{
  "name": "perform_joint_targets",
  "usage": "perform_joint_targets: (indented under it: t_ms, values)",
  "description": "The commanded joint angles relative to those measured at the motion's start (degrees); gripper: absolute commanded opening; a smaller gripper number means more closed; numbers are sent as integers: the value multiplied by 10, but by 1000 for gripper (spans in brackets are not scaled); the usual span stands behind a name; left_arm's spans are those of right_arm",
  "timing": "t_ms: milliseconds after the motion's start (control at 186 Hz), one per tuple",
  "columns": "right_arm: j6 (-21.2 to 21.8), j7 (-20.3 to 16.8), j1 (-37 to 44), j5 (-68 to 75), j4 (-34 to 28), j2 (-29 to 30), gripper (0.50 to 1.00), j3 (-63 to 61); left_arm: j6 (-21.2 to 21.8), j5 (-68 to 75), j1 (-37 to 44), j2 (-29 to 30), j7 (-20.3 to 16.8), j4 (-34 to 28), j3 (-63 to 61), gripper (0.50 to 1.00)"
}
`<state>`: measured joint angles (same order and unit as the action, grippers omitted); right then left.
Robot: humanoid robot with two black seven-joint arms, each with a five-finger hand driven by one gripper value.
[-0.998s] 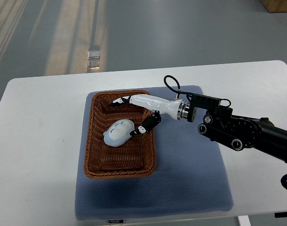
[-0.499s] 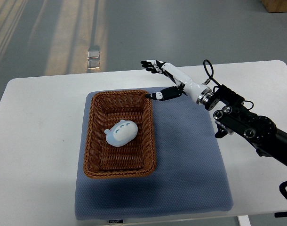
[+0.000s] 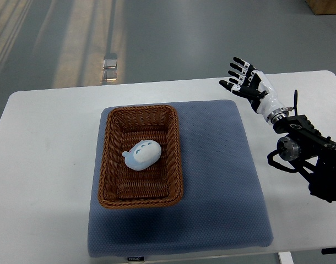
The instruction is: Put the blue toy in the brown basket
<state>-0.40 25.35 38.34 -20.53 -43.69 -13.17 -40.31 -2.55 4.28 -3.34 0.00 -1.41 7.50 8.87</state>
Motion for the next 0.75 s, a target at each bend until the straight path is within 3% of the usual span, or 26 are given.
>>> perform_joint_targets:
  t_ms: [0,166,746]
  values:
    - [1,0,-1,46,3,0,889,0,0,0,0,0,0,1,0,1000]
    - [0,6,-10,66,2,2,911,0,0,-1,0,0,0,1,0,1000]
    - [3,6,-13,66,3,5,911,0,0,-1,0,0,-1,1,2,1000]
